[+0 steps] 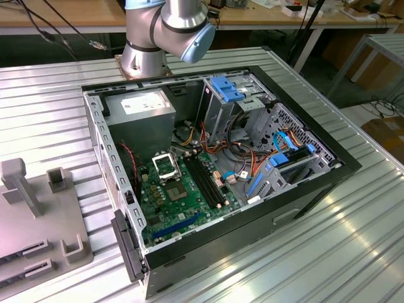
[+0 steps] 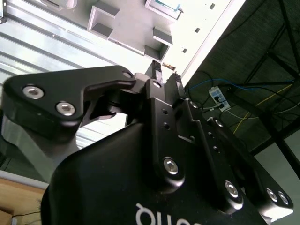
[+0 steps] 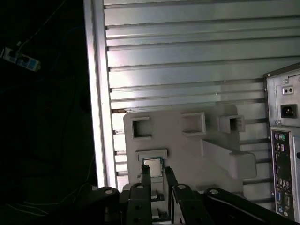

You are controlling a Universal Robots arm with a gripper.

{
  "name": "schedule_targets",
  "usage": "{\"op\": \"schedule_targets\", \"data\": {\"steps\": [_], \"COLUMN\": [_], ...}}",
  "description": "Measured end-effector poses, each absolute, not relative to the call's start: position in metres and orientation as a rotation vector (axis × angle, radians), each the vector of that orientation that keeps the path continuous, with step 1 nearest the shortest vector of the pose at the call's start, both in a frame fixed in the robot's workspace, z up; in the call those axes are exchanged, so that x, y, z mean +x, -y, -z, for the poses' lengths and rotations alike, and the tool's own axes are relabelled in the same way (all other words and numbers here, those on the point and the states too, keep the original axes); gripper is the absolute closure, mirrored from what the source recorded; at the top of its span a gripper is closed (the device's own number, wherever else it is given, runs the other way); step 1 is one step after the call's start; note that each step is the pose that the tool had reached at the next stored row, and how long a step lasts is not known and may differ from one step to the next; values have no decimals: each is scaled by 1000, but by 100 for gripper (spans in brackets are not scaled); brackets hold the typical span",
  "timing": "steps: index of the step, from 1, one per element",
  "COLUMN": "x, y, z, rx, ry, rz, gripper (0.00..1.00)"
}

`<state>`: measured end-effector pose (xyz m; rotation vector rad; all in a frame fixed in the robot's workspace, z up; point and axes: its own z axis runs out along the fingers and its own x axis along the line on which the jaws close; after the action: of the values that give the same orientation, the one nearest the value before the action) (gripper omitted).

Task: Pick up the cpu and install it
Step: 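Pick up the cpu and move it towards the insertion slot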

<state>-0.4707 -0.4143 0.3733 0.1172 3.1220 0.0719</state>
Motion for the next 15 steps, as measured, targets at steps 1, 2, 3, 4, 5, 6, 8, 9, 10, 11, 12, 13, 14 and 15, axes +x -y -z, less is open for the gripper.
{"op": "schedule_targets", "data": {"steps": [1, 2, 3, 4, 5, 6, 8, 9, 10, 11, 12, 13, 14, 15], "x": [-471, -471, -471, -471, -471, -471, -471, -471, -471, -471, -471, -471, -471, -471], "y": [414, 414, 414, 414, 414, 414, 414, 414, 414, 414, 414, 414, 414, 414], "z": [-373, -373, -373, -373, -373, -373, -373, -373, -373, -373, -372, -371, -370, -369], "rx": [117, 117, 117, 117, 117, 117, 117, 117, 117, 112, 99, 68, 40, 20], "ry": [-3122, -3122, -3122, -3122, -3122, -3122, -3122, -3122, -3122, -3123, -3126, -3131, -3135, -3137], "rz": [-72, -72, -72, -72, -72, -72, -72, -72, -72, -72, -72, -72, -72, -72], "gripper": [71, 71, 64, 58, 53, 47, 35, 35, 29, 29, 22, 22, 22, 22]}}
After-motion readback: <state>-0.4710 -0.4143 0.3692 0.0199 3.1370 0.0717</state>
